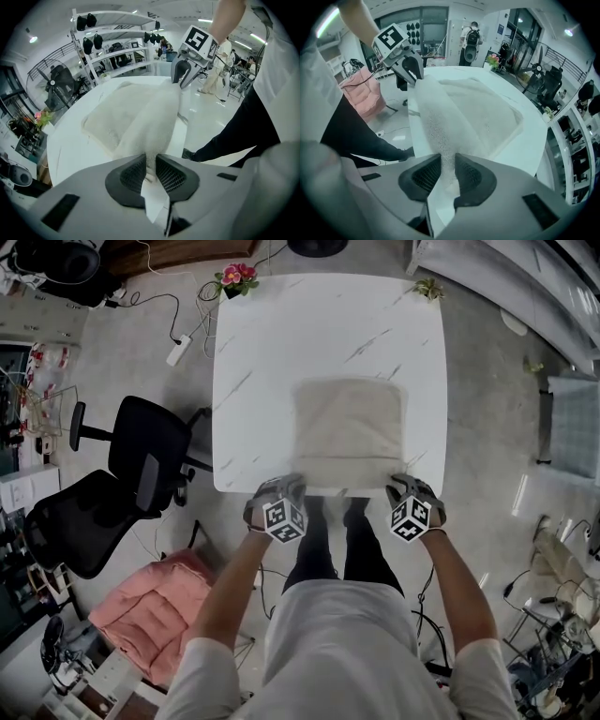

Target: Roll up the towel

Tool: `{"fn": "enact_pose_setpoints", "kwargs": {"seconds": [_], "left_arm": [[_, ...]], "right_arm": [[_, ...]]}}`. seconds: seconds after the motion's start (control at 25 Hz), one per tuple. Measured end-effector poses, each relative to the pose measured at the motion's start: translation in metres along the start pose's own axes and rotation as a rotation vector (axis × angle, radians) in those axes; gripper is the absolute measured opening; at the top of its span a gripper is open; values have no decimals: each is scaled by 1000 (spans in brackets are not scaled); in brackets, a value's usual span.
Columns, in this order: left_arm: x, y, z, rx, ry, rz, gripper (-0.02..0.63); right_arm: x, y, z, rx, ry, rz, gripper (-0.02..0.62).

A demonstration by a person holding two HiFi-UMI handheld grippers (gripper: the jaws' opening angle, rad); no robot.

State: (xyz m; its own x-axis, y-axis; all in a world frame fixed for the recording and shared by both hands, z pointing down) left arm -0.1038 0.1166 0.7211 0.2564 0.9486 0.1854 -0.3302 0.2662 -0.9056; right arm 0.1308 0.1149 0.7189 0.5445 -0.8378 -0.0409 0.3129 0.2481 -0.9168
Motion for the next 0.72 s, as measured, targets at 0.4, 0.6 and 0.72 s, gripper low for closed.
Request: {"fn": "enact_pose_setpoints", "kwargs": {"seconds": [0.4,0.6,0.72], "left_arm": [[41,15,11,12,15,110,58],[66,25,13,3,-2,187,58],[71,28,14,3,11,209,58]], "right_arm": [[-29,15,16,-3,-8,-77,74],[-50,24,28,-32,-1,-149,72],[-55,29,31,-46,-7,-190,72]]}}
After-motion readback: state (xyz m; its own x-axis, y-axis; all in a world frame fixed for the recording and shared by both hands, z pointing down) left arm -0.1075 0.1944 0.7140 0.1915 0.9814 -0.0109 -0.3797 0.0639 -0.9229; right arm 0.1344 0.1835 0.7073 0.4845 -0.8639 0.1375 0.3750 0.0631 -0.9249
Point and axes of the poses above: the fingertips, and each gripper's own axes: y backward along the fingers, x to its right, z out of its underside, the point moved 2 cm from there along y, backward along the fingers, and after that the axes turned 8 degrees about -y, right-handed, at the moved point
